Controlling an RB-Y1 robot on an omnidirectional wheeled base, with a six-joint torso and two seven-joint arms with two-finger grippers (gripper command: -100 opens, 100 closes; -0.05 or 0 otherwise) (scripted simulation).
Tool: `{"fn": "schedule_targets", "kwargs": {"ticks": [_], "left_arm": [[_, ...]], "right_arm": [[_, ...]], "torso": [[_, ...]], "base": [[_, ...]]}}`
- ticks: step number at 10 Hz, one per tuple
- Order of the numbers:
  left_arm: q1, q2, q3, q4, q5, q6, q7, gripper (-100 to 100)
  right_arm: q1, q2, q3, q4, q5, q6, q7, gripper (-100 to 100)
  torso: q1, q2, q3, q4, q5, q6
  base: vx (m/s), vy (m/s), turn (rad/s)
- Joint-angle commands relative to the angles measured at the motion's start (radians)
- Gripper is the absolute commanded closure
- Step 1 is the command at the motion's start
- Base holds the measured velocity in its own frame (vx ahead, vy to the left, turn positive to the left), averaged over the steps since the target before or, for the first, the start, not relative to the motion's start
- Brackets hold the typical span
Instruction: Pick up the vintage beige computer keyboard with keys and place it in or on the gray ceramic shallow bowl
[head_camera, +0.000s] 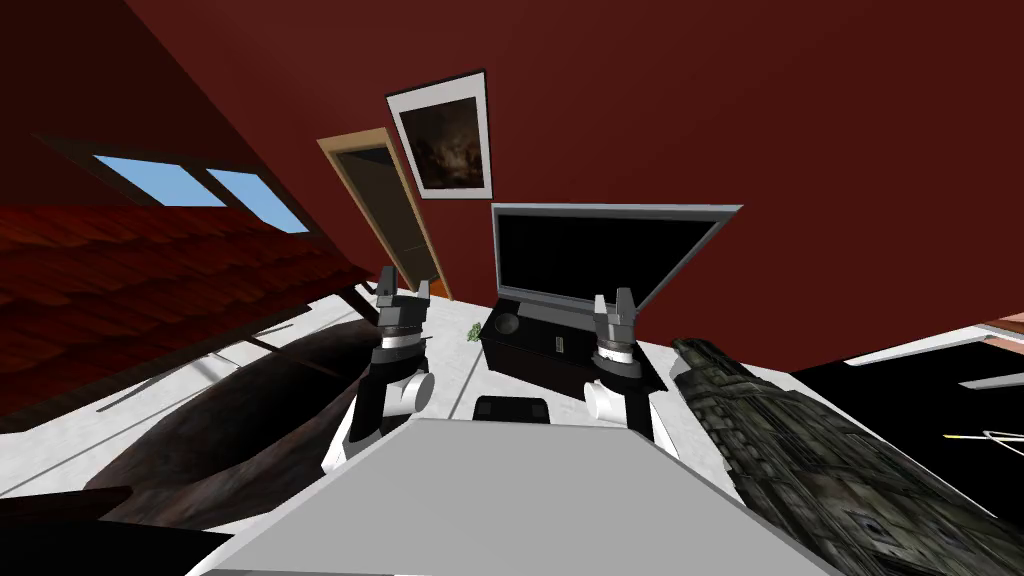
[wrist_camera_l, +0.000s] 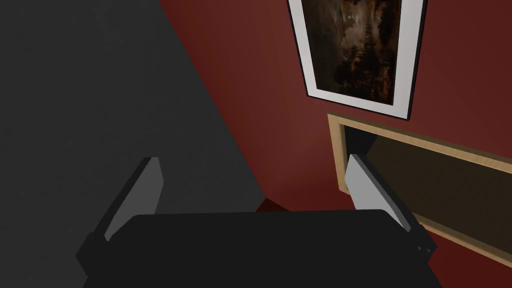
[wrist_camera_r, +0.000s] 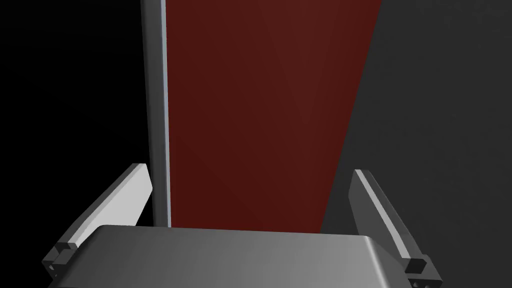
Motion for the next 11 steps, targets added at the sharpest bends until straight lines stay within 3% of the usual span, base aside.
{"fn": "schedule_targets", "kwargs": {"ticks": [1, 4, 8, 9, 11], "left_arm": [[0.0, 0.0, 0.0, 0.0, 0.0, 0.0, 0.0, 0], [0.0, 0.0, 0.0, 0.0, 0.0, 0.0, 0.0, 0], [0.0, 0.0, 0.0, 0.0, 0.0, 0.0, 0.0, 0], [0.0, 0.0, 0.0, 0.0, 0.0, 0.0, 0.0, 0], [0.0, 0.0, 0.0, 0.0, 0.0, 0.0, 0.0, 0]], "right_arm": [[0.001, -0.03, 0.002, 0.006, 0.013, 0.003, 0.003, -100], [0.004, -0.109, 0.009, 0.029, 0.063, 0.012, 0.016, -100], [0.01, -0.23, 0.029, 0.085, 0.172, 0.034, 0.046, -100], [0.01, -0.243, 0.029, 0.085, 0.173, 0.034, 0.046, -100], [0.013, -0.308, 0.045, 0.123, 0.24, 0.048, 0.067, -100]], "torso": [[0.0, 0.0, 0.0, 0.0, 0.0, 0.0], [-0.003, -0.001, -0.001, 0.0, -0.001, 0.0], [-0.006, -0.001, 0.0, 0.0, -0.001, 0.0], [-0.006, -0.001, -0.001, 0.0, -0.001, 0.0], [-0.004, -0.001, 0.0, 0.0, -0.001, 0.0]], "base": [[0.005, -0.011, 0.078], [0.013, -0.044, 0.14], [0.007, -0.075, 0.231], [0.007, -0.055, 0.079], [-0.006, -0.061, 0.237]]}}
